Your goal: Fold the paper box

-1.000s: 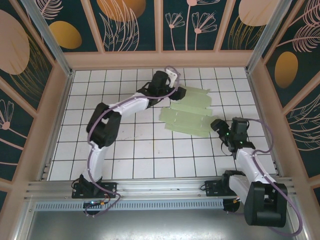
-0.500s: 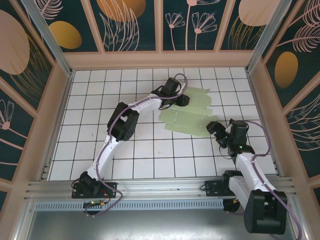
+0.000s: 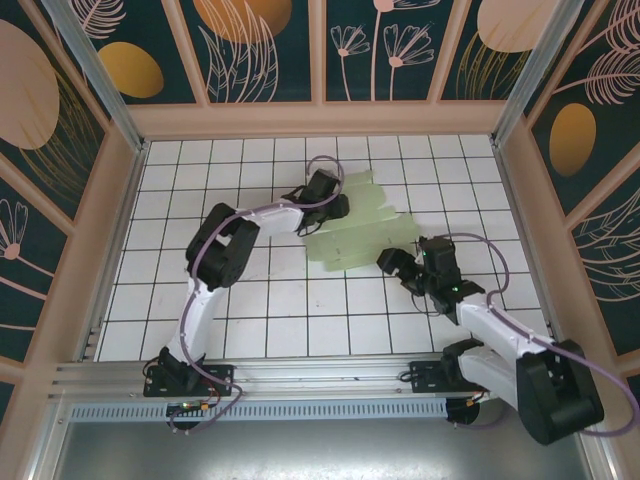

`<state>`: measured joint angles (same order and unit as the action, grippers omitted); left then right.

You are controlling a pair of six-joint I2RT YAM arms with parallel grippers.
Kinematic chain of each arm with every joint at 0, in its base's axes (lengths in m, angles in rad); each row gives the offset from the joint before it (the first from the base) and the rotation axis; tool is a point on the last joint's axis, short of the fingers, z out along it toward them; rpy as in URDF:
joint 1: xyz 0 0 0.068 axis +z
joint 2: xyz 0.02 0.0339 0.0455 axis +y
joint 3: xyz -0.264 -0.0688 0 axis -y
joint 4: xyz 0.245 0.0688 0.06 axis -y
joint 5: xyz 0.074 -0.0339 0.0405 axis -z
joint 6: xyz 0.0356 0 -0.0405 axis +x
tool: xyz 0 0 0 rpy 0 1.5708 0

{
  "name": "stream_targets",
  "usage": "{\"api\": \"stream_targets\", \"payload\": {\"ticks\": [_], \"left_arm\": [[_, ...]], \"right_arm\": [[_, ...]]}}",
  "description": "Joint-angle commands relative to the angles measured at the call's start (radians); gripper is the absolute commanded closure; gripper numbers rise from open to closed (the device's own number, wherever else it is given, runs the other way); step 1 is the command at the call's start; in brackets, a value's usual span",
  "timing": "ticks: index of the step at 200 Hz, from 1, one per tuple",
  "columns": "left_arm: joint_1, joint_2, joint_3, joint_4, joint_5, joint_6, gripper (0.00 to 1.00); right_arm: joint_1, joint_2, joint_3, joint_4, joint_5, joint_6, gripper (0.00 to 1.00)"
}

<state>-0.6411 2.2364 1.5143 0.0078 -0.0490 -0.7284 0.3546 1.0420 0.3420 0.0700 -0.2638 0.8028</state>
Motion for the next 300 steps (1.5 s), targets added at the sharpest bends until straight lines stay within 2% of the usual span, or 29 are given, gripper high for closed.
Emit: {"api": "stream_targets", "payload": {"ticks": [1,33,60,75,94,113,141,151,159,187,219,245,272,300], "left_arm": [[0.009,-0.101,-0.161,0.047,-0.114,-0.178,0.57],[0.009,-0.256,-0.411,0.160,-0.123,-0.332,0.54],[0.009,-0.369,-0.579,0.185,-0.159,-0.437,0.53],[-0.001,-0.431,-0.702,0.265,-0.176,-0.503,0.53],[-0.019,-0.485,-0.796,0.302,-0.188,-0.552,0.47],[-0.029,-0.516,-0.834,0.302,-0.180,-0.547,0.40],[-0.033,-0.620,-0.829,0.266,-0.230,-0.457,0.28],[-0.034,-0.656,-0.808,0.243,-0.265,-0.390,0.10],[-0.034,-0.671,-0.771,0.198,-0.296,-0.342,0.01],[-0.022,-0.632,-0.602,0.097,-0.311,-0.141,0.01],[0.053,-0.479,-0.419,0.057,-0.182,-0.030,0.01],[0.096,-0.355,-0.312,0.024,-0.097,-0.003,0.01],[0.104,-0.311,-0.308,0.024,-0.071,-0.032,0.06],[0.104,-0.349,-0.407,0.062,-0.063,-0.092,0.08]], "right_arm": [[0.012,0.070,0.071,0.118,0.028,0.043,0.18],[0.009,0.236,0.165,0.145,0.023,0.035,0.18],[0.003,0.358,0.231,0.193,0.008,0.023,0.19],[-0.016,0.426,0.271,0.215,-0.009,0.009,0.19],[-0.048,0.525,0.328,0.259,-0.062,-0.008,0.19],[-0.070,0.641,0.406,0.263,-0.118,-0.025,0.19],[-0.088,0.741,0.498,0.252,-0.139,-0.069,0.19],[-0.098,0.748,0.521,0.232,-0.135,-0.087,0.19],[-0.109,0.734,0.527,0.227,-0.127,-0.098,0.19],[-0.113,0.603,0.483,0.191,-0.066,-0.152,0.18],[-0.018,0.406,0.349,0.154,0.045,-0.181,0.17],[0.125,0.316,0.248,0.146,0.076,-0.173,0.14],[0.270,0.327,0.203,0.166,0.104,-0.108,0.14],[0.285,0.404,0.176,0.241,0.074,-0.040,0.14]]}}
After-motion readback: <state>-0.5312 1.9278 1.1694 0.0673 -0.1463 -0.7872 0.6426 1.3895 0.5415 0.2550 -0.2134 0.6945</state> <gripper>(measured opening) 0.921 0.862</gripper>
